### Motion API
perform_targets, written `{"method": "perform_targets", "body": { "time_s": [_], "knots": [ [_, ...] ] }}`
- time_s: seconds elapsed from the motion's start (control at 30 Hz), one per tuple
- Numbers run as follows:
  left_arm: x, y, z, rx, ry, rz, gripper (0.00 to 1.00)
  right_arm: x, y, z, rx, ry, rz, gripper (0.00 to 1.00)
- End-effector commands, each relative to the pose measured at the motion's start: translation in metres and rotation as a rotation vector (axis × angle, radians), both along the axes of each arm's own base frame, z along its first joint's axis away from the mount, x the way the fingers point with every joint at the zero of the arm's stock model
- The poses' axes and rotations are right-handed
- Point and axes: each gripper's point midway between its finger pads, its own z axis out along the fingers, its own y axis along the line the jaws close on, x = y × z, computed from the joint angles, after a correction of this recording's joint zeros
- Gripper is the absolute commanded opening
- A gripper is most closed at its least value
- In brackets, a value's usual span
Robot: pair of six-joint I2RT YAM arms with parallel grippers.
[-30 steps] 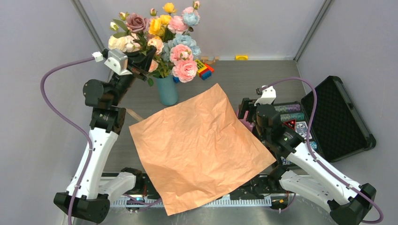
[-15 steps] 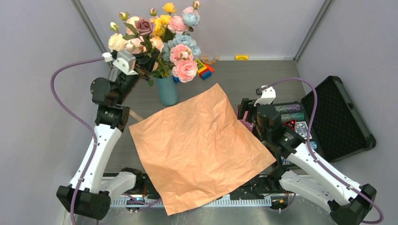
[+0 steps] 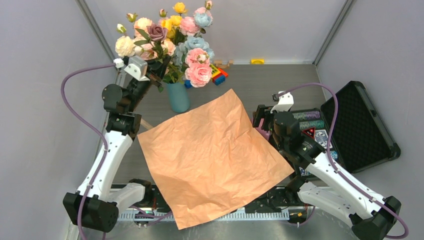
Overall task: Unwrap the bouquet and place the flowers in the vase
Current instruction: Insert the fake flower into the vase.
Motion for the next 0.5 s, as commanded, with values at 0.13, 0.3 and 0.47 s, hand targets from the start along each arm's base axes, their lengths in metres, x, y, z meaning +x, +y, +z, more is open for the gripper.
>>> {"method": "perform_targets", "body": {
  "time_s": [0.13, 0.3, 0.47],
  "knots": [
    [0.008, 0.007, -0.008, 0.005, 0.005, 0.041, 0.0, 0.003, -0.001, 0.012, 0.026, -0.047, -0.005, 0.76],
    [0.004, 0.017, -0.002, 0.054, -0.019, 0.108, 0.0, 0.002, -0.001, 0.013, 0.029, -0.05, -0.006, 0.76],
    [-0.001, 0.028, 0.01, 0.054, -0.053, 0.171, 0.0, 0.002, -0.001, 0.014, 0.033, -0.051, -0.002, 0.76]
  ]
}}
